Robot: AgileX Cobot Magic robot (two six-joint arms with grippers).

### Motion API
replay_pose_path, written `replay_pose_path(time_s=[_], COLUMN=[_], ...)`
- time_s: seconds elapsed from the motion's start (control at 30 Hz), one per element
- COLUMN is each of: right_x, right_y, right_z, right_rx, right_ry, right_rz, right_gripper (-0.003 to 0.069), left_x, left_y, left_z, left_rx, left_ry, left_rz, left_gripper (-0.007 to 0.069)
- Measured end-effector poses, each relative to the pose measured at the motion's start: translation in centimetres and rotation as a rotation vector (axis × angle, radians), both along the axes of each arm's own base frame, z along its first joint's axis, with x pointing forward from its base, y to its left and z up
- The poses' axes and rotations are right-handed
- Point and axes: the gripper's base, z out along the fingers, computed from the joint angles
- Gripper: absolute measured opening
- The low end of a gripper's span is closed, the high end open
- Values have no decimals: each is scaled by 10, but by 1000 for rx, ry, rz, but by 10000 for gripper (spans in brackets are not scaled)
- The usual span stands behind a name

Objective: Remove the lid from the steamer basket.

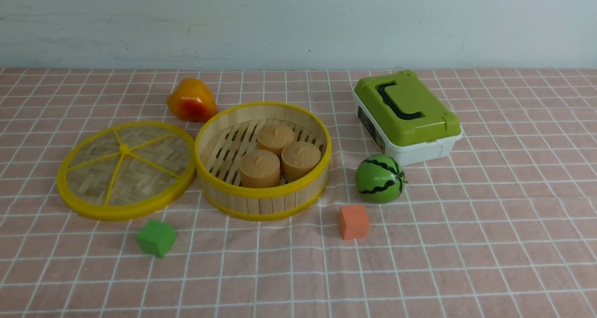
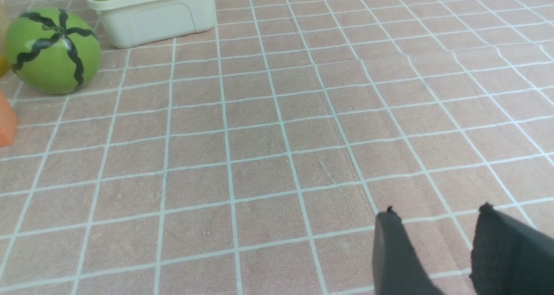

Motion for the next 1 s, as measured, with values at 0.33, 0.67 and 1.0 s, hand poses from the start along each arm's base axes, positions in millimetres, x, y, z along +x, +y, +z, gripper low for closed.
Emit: replay_pose_path(time_s=[0.33, 0.67, 1.0], right_x=[0, 0, 0], right_y=[0, 0, 0], right_z=[0, 0, 0], right_rx=[0, 0, 0], right_ry=[0, 0, 0], right_rz=[0, 0, 0], right_gripper=[241, 241, 241], left_x=[-2, -2, -2], left_y=[2, 2, 2], left_z=[-15, -15, -15], left_rx=[124, 129, 130], left_ry=[88, 90, 93], left_rz=[-11, -11, -11], left_gripper=[-13, -13, -13])
